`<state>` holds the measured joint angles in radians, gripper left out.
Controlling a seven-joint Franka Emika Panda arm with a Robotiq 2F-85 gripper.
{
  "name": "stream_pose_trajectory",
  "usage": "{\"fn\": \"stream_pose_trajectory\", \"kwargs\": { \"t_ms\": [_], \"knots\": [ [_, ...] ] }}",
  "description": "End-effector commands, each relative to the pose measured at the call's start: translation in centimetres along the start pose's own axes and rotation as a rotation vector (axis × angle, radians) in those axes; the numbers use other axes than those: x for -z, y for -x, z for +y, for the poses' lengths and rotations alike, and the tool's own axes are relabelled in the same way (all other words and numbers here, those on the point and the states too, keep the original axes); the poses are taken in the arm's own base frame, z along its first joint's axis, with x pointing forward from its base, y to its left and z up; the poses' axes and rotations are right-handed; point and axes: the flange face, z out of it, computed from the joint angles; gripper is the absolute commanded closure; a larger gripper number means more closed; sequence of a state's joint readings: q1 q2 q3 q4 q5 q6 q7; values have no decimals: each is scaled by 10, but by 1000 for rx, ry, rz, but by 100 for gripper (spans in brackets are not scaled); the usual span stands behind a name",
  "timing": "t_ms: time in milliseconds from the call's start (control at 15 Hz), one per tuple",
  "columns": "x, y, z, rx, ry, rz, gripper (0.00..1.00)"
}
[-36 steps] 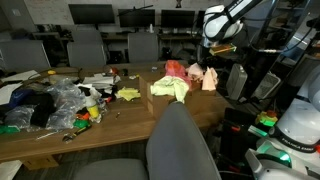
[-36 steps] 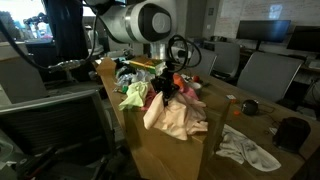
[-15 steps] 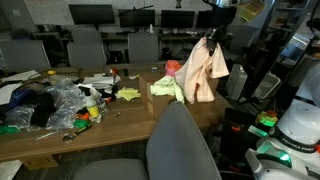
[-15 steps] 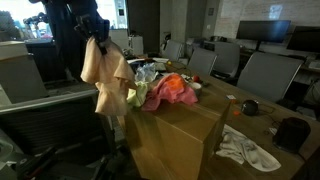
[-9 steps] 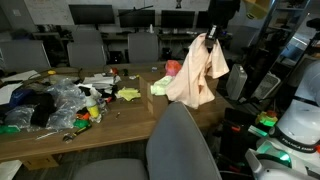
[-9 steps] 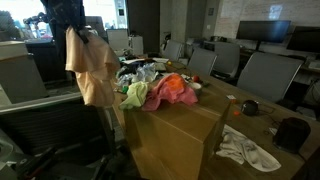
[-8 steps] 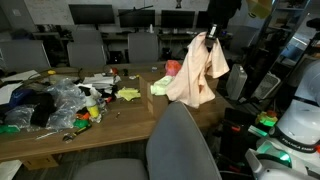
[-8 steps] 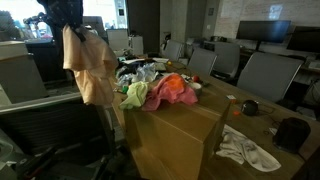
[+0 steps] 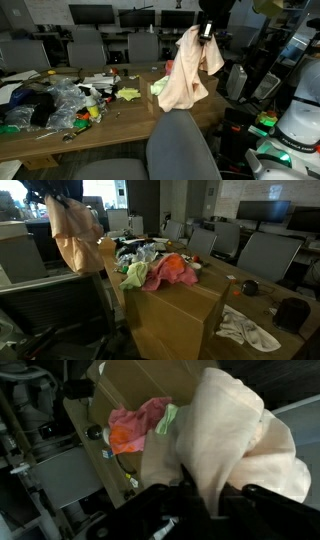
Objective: Put the peach shirt, the green towel and the pink shirt on the backrest of the chair
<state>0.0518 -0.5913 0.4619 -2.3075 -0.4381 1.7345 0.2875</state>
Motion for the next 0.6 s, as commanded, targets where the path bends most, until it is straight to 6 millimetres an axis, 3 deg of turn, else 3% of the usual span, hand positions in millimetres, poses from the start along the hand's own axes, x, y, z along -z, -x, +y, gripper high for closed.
{"fn": "stream_pose_trajectory", "kwargs": {
  "t_ms": [0,333,533],
  "knots": [
    [29,-22,-27,68,77,25,97],
    [48,-33,-82,215,143,55,97],
    [51,-34,-104,287,137,58,97]
  ]
}}
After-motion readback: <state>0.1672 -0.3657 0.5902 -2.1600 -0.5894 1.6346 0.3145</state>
